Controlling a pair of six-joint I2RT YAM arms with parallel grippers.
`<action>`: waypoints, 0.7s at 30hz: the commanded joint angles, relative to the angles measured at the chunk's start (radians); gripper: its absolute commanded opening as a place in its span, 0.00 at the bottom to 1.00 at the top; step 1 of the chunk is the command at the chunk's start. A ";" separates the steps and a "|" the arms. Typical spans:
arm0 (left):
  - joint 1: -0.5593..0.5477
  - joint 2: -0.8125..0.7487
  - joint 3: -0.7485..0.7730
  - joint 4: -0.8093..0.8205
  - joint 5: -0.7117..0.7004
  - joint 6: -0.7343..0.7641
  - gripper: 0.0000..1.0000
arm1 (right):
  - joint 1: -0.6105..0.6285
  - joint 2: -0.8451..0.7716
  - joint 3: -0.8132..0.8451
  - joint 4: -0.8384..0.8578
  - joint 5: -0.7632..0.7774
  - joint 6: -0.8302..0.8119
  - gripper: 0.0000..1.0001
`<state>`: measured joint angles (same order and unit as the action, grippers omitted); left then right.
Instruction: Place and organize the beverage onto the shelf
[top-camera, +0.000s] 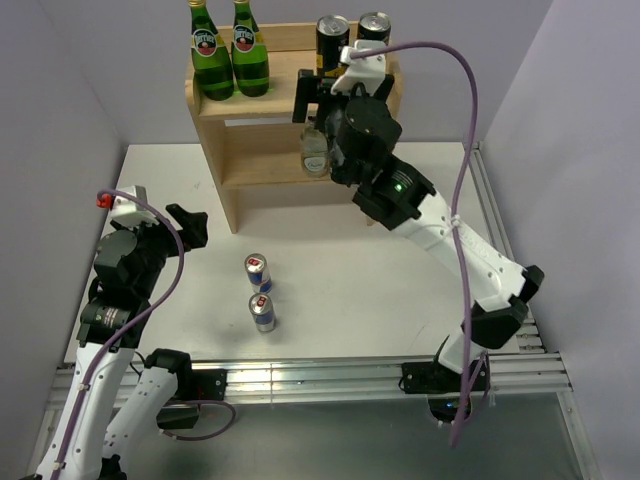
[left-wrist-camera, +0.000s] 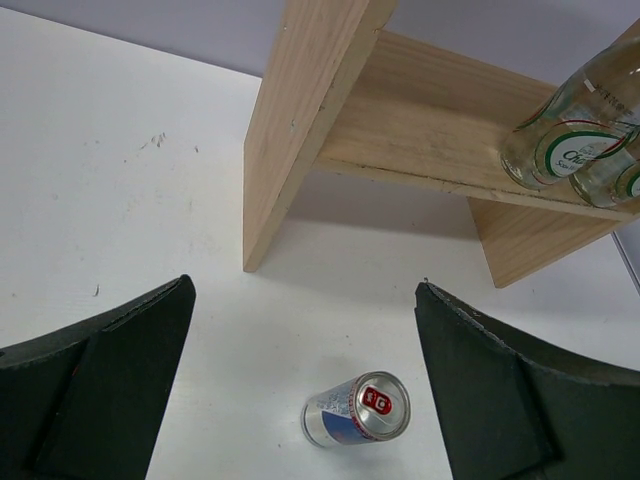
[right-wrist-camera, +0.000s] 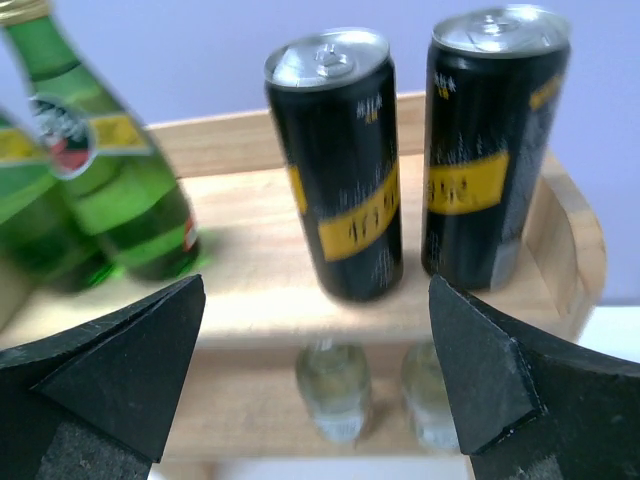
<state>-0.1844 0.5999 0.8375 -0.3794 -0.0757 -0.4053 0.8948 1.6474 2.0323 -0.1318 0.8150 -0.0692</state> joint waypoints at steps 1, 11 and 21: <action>0.007 0.001 -0.002 0.036 0.030 0.010 0.99 | 0.064 -0.142 -0.082 0.020 0.027 0.020 1.00; -0.081 -0.014 0.000 -0.090 0.133 -0.228 0.99 | 0.395 -0.638 -0.837 0.068 0.203 0.325 1.00; -0.427 0.013 -0.032 -0.271 -0.278 -0.472 0.99 | 0.622 -0.727 -1.027 -0.281 0.360 0.686 1.00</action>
<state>-0.5381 0.5694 0.8127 -0.5652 -0.1616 -0.7593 1.4826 0.9596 1.0336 -0.2878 1.0805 0.4301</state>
